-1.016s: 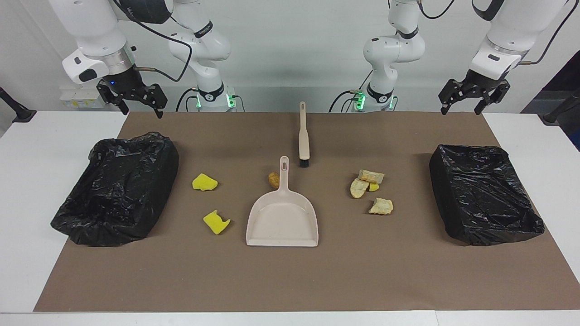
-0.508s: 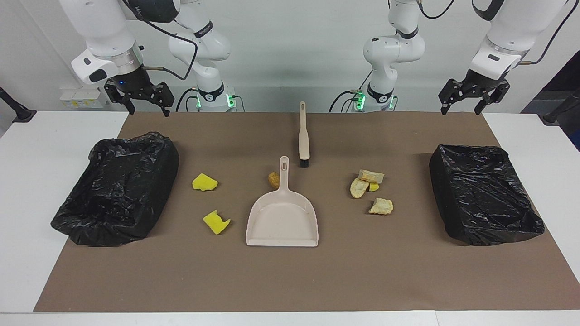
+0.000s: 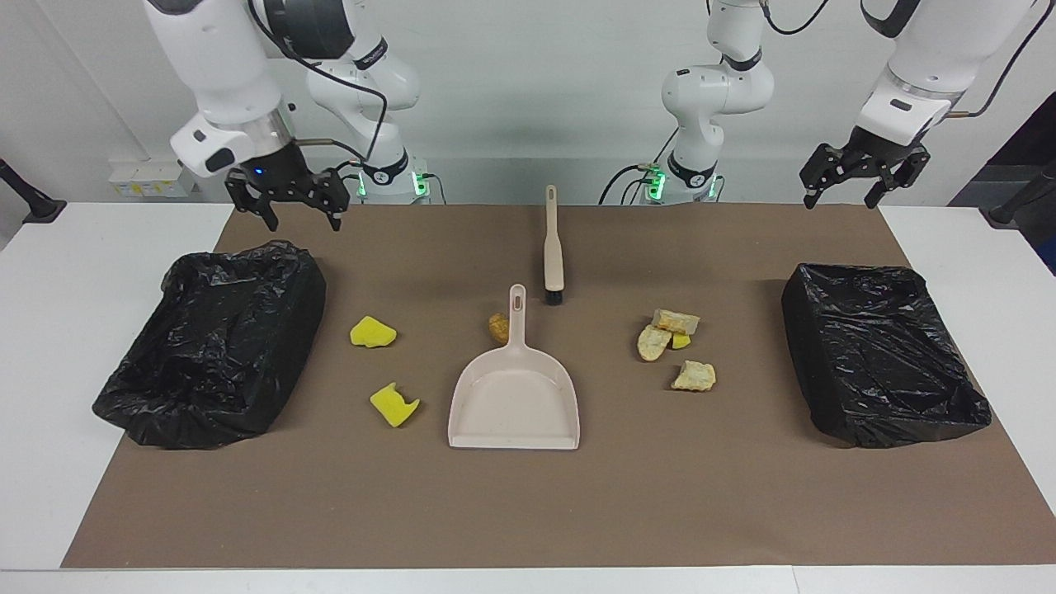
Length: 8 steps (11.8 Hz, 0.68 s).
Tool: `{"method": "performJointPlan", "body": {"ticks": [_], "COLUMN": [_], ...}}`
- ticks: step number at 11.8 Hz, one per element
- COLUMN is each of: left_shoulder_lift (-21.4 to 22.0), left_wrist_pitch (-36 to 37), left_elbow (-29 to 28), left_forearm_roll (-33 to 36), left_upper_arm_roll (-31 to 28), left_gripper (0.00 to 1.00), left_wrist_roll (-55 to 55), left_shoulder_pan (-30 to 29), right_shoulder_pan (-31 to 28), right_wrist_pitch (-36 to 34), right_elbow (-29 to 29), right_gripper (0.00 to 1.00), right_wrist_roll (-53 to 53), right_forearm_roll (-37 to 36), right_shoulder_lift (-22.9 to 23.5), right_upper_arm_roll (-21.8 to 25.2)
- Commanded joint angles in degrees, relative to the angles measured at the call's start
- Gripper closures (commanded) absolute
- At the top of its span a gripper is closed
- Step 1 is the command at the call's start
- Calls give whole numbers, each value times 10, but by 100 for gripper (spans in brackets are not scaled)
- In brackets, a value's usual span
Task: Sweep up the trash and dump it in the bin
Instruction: 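Reach the right gripper toward the beige dustpan handle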
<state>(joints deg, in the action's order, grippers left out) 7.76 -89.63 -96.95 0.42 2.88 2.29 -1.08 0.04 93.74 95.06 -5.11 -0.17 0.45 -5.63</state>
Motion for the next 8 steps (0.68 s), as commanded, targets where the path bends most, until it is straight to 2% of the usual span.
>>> {"method": "performJointPlan", "body": {"ticks": [1,4,8], "left_shoulder_lift": [9,9,9], "left_wrist_pitch": [6,5,6], "left_elbow": [-3,-3,-4], "left_forearm_roll": [2,2,2], "left_upper_arm_roll": [-4,-3,-3], "left_gripper": [0,0,0], "left_wrist_roll": [2,0,0], "left_shoulder_pan": [1,2,4], "right_shoulder_pan": [41,91,161], "right_wrist_pitch": [49,112,172], "right_elbow": [2,2,4], "right_gripper": [0,0,0], "right_wrist_roll": [-34,-88,-181], "right_forearm_roll": [8,1,-2], "right_shoulder_lift": [49,110,155], "right_upper_arm_roll": [-1,-1,0]}}
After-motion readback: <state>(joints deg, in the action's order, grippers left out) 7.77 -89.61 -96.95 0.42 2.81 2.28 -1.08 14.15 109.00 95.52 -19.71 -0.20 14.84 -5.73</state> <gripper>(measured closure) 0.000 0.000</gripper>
